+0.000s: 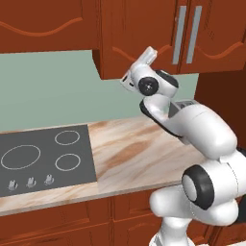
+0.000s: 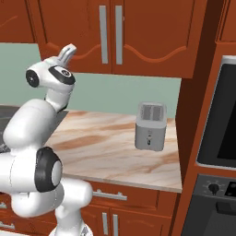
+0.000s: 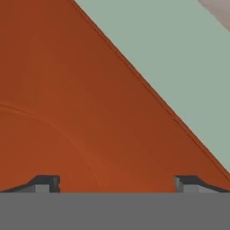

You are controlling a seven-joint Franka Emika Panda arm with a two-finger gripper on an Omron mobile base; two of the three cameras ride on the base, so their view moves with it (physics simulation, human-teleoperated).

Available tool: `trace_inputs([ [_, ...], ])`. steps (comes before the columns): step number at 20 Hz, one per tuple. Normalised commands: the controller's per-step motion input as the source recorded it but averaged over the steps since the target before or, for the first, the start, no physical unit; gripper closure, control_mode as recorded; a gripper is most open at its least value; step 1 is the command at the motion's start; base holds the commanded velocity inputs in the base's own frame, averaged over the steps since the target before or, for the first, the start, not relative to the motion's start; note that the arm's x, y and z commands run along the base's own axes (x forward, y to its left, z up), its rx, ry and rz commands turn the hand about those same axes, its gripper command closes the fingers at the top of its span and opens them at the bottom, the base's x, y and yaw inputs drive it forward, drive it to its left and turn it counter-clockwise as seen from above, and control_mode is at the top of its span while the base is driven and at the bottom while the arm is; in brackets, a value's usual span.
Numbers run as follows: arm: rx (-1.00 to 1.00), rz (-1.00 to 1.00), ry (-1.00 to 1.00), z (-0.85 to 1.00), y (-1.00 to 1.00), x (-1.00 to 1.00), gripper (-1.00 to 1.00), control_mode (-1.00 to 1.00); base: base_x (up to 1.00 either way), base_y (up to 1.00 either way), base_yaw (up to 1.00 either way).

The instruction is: Close all open cabinet doors.

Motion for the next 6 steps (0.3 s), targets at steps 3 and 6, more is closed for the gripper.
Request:
trace_inputs([
  [3, 0.04, 0.28, -0.01, -0.02, -0.39, 0.41, -1.00, -1.00, 0.00, 0.00, 0.00],
  [6, 0.00, 0.21, -0.06, 0.01, -0.20, -0.17, -1.00, -1.00, 0.00, 0.00, 0.00],
])
